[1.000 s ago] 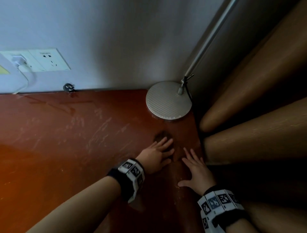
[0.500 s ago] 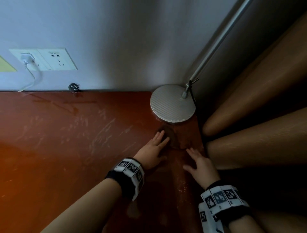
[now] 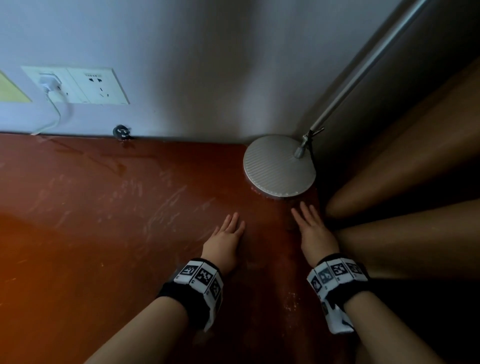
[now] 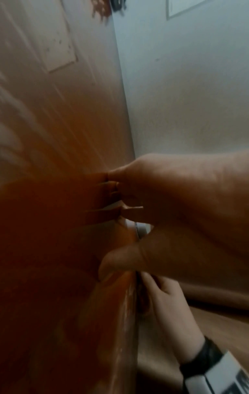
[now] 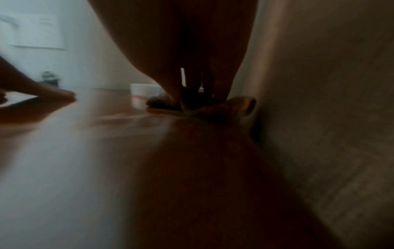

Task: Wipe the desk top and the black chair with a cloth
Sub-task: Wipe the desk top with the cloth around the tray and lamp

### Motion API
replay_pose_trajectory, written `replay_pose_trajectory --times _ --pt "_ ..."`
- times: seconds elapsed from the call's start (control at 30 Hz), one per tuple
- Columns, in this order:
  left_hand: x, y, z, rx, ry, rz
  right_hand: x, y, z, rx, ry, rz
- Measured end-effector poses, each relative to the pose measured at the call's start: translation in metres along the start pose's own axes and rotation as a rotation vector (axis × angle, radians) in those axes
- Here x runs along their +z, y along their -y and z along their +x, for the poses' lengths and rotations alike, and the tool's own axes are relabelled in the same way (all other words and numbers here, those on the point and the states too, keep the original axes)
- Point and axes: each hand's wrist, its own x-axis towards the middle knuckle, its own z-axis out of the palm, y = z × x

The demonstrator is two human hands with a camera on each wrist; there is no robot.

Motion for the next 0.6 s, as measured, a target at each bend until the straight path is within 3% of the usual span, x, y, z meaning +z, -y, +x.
replay_pose_trajectory --times 0.1,0.2,0.27,0.37,0.43,0.6 --pt "0.0 -0.001 0.0 0.003 -0.017 -0.011 -0.008 -0.014 0.016 0.23 -0.031 0.099" --pt "0.001 -0.002 0.001 -0.002 -0.021 -0.009 -0.006 0.001 0.034 0.32 -0.026 0.068" --pt "0.0 -0.001 0.001 0.0 -0.02 -0.012 0.005 0.017 0.025 0.22 -0.02 -0.01" --pt "-0.002 -0.001 0.0 0.012 -0.013 -0.019 0.024 0.022 -0.012 -0.105 -0.033 0.061" --pt "-0.003 -0.002 -0.001 0.012 -0.007 -0.022 0.02 0.012 -0.017 -0.153 0.006 0.065" --pt "0.002 -0.001 0.002 -0.003 -0.038 0.004 -0.006 0.003 0.03 0.188 -0.015 0.016"
